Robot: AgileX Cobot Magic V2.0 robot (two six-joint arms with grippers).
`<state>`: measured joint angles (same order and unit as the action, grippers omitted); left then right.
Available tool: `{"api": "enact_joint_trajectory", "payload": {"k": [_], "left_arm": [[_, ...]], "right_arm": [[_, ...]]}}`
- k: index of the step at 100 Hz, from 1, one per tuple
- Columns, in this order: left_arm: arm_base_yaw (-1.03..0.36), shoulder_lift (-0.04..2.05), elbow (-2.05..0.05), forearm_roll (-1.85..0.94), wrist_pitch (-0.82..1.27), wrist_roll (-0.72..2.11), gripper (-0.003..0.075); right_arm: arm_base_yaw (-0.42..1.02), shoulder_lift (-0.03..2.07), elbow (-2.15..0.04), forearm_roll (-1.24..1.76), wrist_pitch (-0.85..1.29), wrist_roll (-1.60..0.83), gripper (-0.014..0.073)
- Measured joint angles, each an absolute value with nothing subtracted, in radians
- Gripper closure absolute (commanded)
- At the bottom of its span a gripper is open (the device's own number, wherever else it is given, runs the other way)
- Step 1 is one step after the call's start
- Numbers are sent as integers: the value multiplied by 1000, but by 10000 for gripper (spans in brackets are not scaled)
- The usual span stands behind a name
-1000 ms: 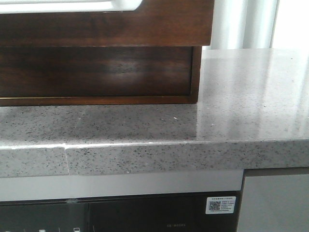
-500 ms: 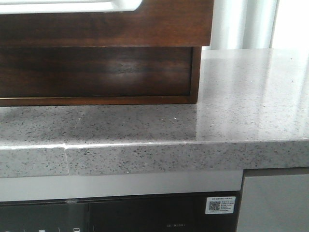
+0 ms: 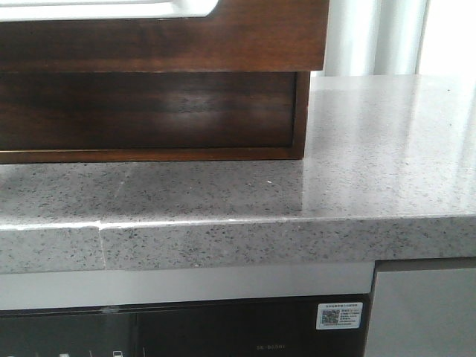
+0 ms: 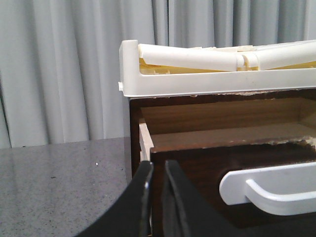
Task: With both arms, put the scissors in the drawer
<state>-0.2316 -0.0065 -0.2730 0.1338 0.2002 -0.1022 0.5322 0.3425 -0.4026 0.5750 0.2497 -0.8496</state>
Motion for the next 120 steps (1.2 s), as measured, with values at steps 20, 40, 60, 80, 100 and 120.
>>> {"api": "enact_joint_trajectory", "payload": {"k": [20,40,60,80,100,120], "left_arm": [[-232,-6,-253,125,203,-102,716],[-232,-6,-251,124,203,-102,716],[-232,-6,-251,124,203,-102,716],[-232,-6,-242,124,196,-102,717],[-169,-6,-160,86,200,-102,717],[0,-6,-91,-9,208,-102,717]], "right_arm": [[532,238,-304,584,234,-850,699],[532,229,-294,584,232,-850,699],[532,229,-293,586,232,-850,699],[532,229,-293,588,231,-850,699],[532,229,-293,588,231,-850,699],[532,229,-293,588,231,-850,699]]}}
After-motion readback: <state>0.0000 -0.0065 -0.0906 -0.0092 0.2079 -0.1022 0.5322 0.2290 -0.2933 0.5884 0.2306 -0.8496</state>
